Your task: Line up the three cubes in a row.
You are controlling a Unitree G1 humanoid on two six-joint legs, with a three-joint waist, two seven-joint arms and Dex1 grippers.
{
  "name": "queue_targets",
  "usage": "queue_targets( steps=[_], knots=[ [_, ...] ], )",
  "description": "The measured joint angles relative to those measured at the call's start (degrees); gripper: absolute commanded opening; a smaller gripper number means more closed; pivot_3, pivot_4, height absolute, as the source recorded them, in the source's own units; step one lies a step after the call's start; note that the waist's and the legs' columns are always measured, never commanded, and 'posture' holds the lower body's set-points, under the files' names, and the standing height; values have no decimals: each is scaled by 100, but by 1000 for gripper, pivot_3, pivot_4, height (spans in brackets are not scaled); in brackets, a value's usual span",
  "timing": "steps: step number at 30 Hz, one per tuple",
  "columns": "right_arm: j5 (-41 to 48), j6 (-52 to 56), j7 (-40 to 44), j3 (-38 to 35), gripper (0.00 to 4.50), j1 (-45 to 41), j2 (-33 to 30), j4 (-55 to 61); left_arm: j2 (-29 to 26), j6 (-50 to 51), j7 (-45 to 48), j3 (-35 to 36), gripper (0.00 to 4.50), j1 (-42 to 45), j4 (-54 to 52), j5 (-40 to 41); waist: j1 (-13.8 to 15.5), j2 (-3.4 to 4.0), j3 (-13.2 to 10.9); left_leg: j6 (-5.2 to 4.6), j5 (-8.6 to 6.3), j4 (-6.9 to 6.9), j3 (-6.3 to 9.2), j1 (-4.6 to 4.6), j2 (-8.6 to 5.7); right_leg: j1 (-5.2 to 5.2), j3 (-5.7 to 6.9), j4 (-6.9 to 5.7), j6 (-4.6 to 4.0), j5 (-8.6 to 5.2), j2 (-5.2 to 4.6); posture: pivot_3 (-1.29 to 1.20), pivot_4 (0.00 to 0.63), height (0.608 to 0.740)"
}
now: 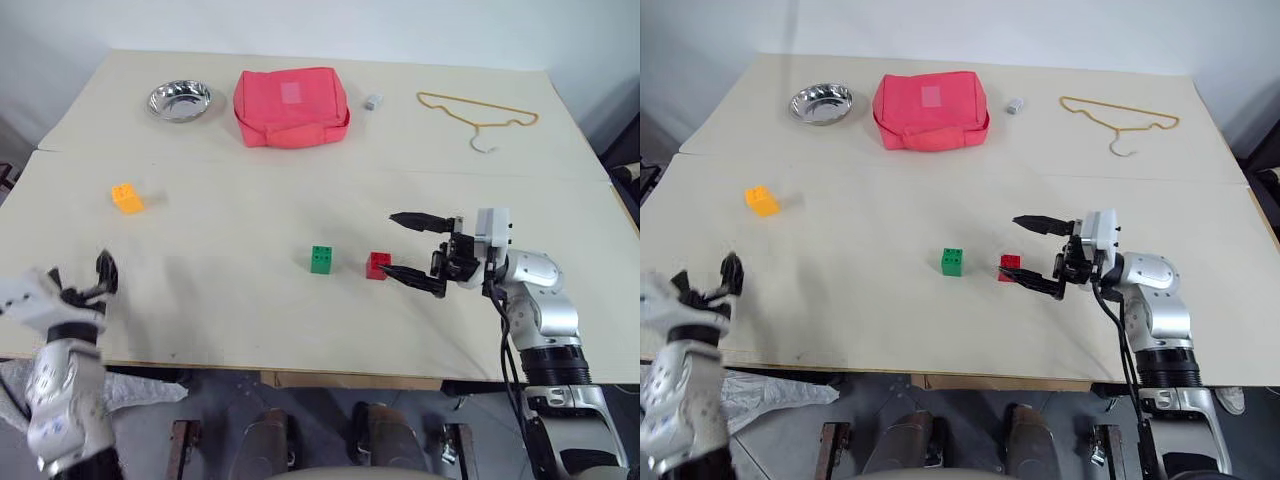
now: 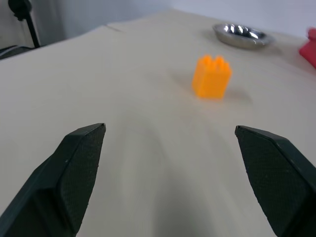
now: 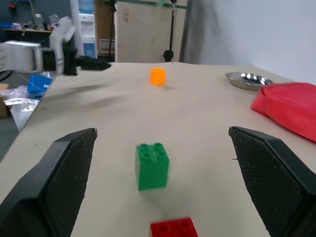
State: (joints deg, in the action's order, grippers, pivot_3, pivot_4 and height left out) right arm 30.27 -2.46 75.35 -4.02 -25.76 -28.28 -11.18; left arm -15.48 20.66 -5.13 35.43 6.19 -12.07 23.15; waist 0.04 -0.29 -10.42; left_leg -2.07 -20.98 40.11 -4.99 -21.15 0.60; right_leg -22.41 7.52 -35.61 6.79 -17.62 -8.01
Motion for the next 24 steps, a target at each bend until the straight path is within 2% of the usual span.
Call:
queue_targets(
  steps=[3, 7, 14, 19, 22, 24],
  knots=[
    [-1, 18, -3, 3, 4500, -8, -6, 18, -47, 285, -505, -251, 4467, 885, 432, -241, -13, 0, 0, 1, 1, 0, -6, 0, 3, -2, -2, 0, 0, 0, 10, 0, 150, 740],
    [-3, 56, -3, 40, 4500, -22, -1, 46, -173, 145, -602, -615, 4467, 1863, 1491, -557, -14, -1, 0, 3, 2, -1, -14, 0, 6, -6, -7, 2, 0, 0, 19, 0, 150, 740],
    [-6, 121, -79, 62, 4500, -18, 13, 102, -514, -275, -840, -754, 4467, 2924, 3376, -977, -5, -2, 0, 5, 2, 0, -14, -2, 8, -8, -7, 2, 1, 1, 22, 0, 150, 740],
    [-7, 122, -167, 61, 4500, 24, 24, 209, -679, -542, -836, -905, 4467, 3186, 4030, -1130, -5, -2, 0, 5, 2, -2, -12, -3, 7, -8, -4, 3, 2, 1, 22, 0, 150, 740],
    [-6, 123, -229, 60, 4500, 64, 31, 225, -818, -666, -698, -939, 3860, 3346, 4485, -1130, -6, -2, 0, 5, 2, -1, -12, -3, 7, -8, -5, 3, 2, 1, 22, 0, 150, 740],
    [-6, 122, -264, 60, 4500, 121, 32, 287, -876, -730, -654, -954, 3234, 3411, 4656, -1131, -6, -2, 0, 5, 2, -1, -12, -3, 8, -8, -5, 3, 2, 1, 22, 0, 150, 740]
  ],
)
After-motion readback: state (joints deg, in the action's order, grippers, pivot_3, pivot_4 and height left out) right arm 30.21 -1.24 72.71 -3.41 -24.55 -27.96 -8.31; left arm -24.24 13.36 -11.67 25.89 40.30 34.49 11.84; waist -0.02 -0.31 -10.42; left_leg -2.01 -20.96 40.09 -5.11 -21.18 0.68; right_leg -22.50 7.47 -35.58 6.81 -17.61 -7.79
